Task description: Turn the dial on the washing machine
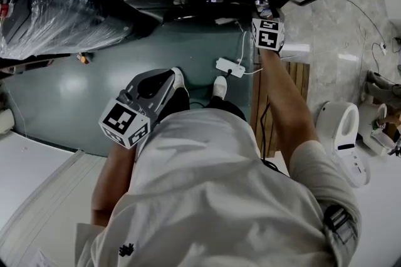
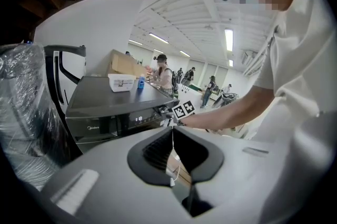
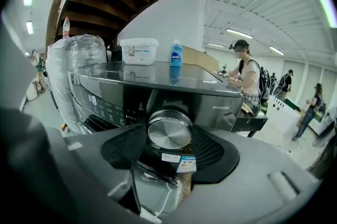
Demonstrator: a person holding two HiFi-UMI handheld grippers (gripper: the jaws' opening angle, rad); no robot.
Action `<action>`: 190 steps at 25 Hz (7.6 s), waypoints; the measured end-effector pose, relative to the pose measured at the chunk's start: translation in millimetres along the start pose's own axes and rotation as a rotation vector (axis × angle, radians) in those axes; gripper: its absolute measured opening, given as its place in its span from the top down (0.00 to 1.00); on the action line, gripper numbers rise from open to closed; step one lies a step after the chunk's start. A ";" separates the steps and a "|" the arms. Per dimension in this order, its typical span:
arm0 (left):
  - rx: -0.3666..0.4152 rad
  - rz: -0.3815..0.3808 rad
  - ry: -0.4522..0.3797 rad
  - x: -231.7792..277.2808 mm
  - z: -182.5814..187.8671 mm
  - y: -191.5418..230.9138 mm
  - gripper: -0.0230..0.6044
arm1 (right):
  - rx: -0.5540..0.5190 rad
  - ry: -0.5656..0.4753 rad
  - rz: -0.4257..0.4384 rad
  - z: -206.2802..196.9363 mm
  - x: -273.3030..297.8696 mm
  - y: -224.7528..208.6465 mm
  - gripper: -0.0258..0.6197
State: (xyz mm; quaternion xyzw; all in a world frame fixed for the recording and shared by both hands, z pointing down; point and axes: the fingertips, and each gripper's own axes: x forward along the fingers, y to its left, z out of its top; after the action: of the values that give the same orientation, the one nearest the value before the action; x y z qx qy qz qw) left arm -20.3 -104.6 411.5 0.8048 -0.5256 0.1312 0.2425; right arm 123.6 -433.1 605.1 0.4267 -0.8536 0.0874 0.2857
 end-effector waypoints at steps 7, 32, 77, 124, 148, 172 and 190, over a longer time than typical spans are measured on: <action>0.006 -0.012 -0.008 6.5 4.8 -1.6 0.87 | 0.226 -0.030 0.056 1.0 -1.9 -4.9 0.57; 0.007 -0.034 0.000 13.8 2.5 -5.5 0.87 | -0.228 0.015 -0.030 -9.5 -0.5 7.4 0.55; 0.000 -0.023 0.000 13.0 2.5 -3.5 0.87 | -0.204 -0.010 -0.052 -2.2 1.7 9.4 0.55; -0.008 -0.005 -0.009 4.6 -0.1 -0.8 0.87 | 0.005 -0.028 -0.016 2.4 -1.3 -1.7 0.55; 0.008 -0.025 -0.001 10.5 0.6 -4.5 0.87 | -0.218 -0.013 0.003 -10.0 1.0 9.5 0.52; -0.002 -0.019 -0.009 7.1 -0.2 0.5 0.87 | 0.183 -0.052 0.017 3.8 0.4 -6.3 0.53; -0.006 -0.025 -0.014 9.3 -0.5 -0.2 0.87 | -0.112 -0.071 0.031 5.2 -8.2 6.0 0.53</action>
State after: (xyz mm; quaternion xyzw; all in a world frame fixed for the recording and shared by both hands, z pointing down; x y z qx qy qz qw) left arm -16.3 -111.5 416.2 0.8114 -0.5177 0.1212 0.2429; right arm 120.7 -425.8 596.8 0.3995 -0.8734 0.0287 0.2772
